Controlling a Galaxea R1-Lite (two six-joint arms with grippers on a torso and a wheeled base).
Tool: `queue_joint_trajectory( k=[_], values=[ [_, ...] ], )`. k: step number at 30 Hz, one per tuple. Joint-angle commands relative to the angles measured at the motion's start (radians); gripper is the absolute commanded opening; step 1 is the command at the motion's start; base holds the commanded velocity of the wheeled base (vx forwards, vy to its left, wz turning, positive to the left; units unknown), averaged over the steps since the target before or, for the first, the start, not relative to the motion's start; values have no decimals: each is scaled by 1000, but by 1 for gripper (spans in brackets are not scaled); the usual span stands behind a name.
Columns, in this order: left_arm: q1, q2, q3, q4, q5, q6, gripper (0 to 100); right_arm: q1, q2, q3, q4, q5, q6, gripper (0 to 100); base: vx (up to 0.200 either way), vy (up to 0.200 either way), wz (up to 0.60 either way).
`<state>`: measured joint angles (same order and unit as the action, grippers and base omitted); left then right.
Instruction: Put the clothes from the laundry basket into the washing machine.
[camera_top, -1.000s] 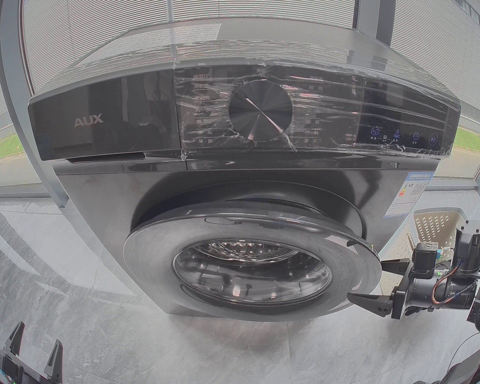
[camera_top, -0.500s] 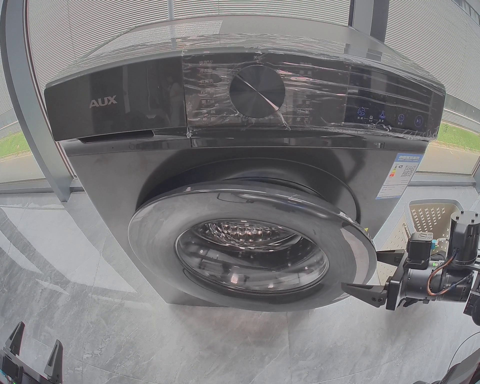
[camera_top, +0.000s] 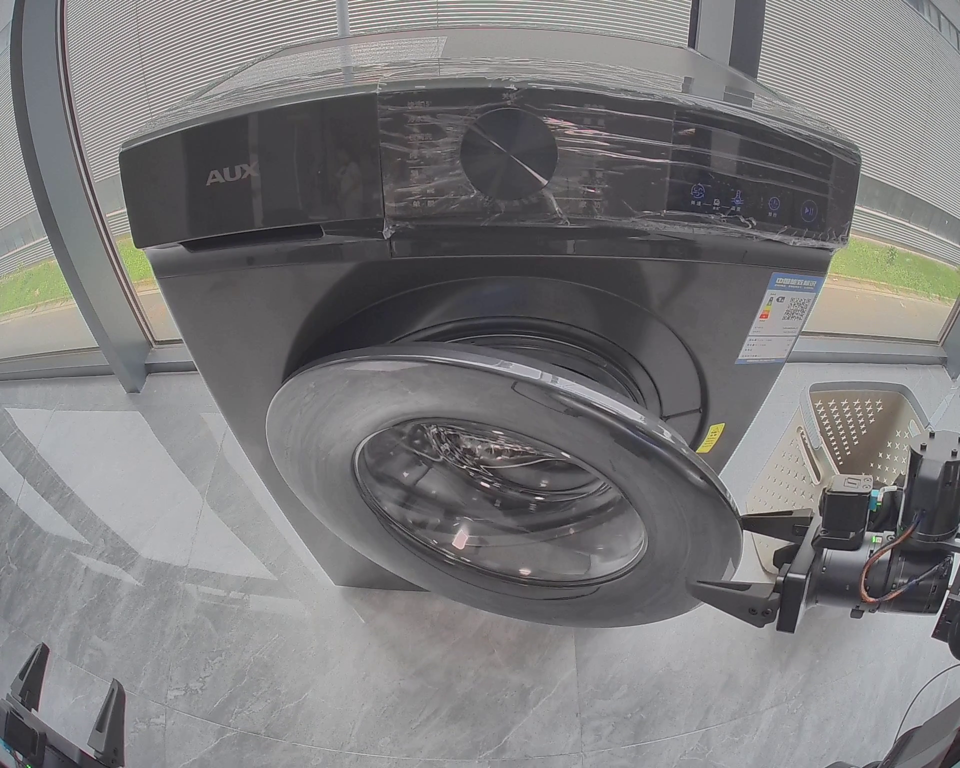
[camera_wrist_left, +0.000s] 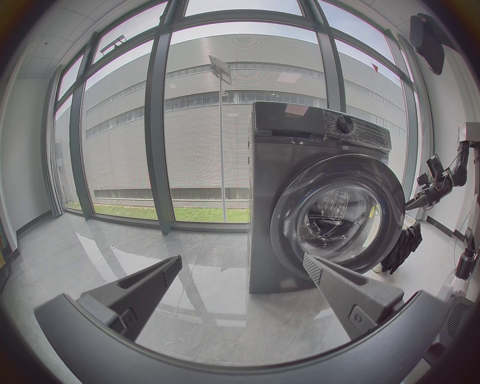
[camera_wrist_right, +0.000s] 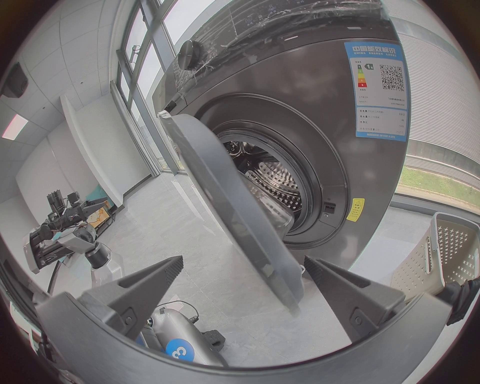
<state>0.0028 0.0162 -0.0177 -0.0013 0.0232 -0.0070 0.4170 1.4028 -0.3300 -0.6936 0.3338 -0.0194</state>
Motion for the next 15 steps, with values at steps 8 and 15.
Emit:
queue_joint_trajectory(
  k=[8,15],
  values=[
    [0,-15,16,0,0,-1,100,37,51,-15,2,-21,4,100,-75,0,0],
    [0,-15,16,0,0,1,100,78,-18,46,2,-15,16,100,0,0,0]
  ],
)
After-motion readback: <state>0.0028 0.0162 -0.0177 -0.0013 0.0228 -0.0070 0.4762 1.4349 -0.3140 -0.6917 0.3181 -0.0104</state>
